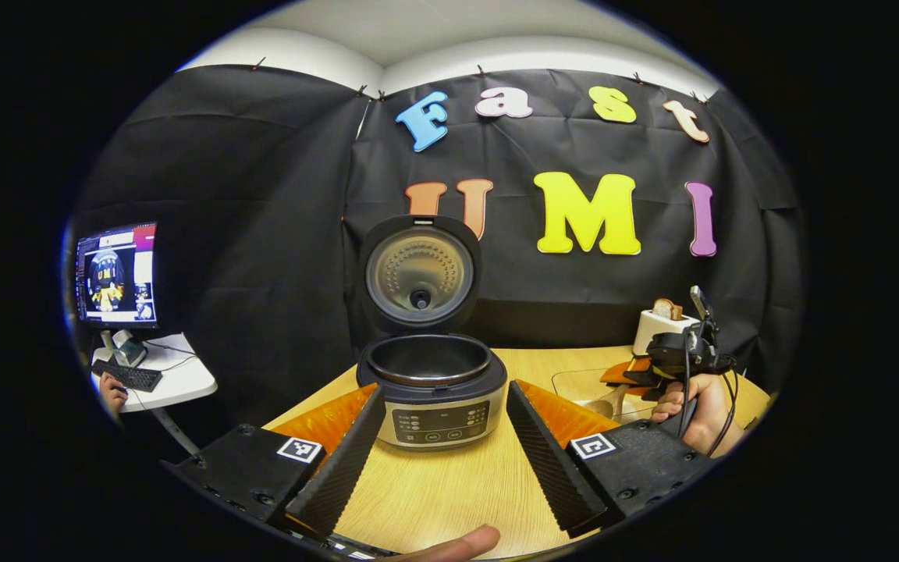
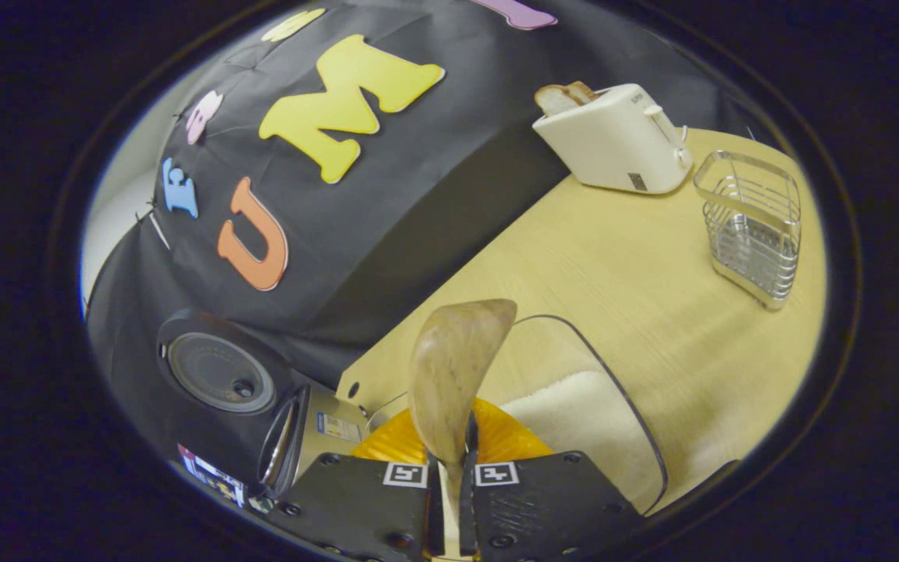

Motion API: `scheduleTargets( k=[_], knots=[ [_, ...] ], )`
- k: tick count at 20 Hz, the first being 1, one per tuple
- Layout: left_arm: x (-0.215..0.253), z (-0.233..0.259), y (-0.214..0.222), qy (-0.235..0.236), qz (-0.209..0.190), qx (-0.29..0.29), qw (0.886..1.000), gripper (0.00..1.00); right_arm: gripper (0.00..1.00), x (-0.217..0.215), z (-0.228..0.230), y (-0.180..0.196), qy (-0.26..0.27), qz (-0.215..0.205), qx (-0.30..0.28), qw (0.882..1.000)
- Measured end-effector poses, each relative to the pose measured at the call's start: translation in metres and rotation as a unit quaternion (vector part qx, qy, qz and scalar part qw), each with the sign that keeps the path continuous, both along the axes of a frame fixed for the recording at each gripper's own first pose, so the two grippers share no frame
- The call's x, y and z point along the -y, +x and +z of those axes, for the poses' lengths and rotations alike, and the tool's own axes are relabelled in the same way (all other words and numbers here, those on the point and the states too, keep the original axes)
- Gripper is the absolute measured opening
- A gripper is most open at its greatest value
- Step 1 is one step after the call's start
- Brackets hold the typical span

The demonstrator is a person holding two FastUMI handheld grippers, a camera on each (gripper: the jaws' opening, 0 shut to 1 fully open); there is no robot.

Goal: Close the left gripper, press the button to open the rice cooker; take a wooden spoon from the chopstick holder with the right hand, scoop a spoonful of rice and pour it into the rice cooker, then put the wooden spoon back into the chopstick holder.

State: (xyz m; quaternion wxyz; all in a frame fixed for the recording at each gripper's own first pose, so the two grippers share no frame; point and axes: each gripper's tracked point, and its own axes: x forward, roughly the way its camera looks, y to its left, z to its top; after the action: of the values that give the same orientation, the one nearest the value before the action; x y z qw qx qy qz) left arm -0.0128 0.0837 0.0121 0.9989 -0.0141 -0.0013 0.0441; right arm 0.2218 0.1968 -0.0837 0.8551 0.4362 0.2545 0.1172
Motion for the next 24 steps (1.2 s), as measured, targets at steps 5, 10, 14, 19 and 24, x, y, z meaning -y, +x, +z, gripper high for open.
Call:
scheduleTargets(
  k=[5,10,14,19,24],
  knots=[
    [-0.013,-0.004,0.002,-0.001,0.021,-0.006,1.000,1.00,0.07,0.010,0.005,0.003,0.043,-0.022,0.001,0.999],
    [-0.014,-0.004,0.003,-0.001,0.021,-0.007,1.000,1.00,0.07,0.025,0.025,0.002,0.100,-0.041,0.014,0.994],
    [-0.013,-0.003,0.003,0.001,0.018,-0.006,1.000,0.99,0.07,0.033,0.039,-0.001,0.158,-0.044,0.008,0.986],
    [-0.016,-0.005,0.003,-0.003,0.017,-0.007,1.000,0.96,0.07,0.036,0.060,-0.007,0.218,-0.040,0.000,0.975],
    [-0.026,-0.005,0.002,-0.009,0.023,-0.007,1.000,0.96,0.07,0.037,0.091,-0.011,0.262,-0.045,0.002,0.964]
  ],
)
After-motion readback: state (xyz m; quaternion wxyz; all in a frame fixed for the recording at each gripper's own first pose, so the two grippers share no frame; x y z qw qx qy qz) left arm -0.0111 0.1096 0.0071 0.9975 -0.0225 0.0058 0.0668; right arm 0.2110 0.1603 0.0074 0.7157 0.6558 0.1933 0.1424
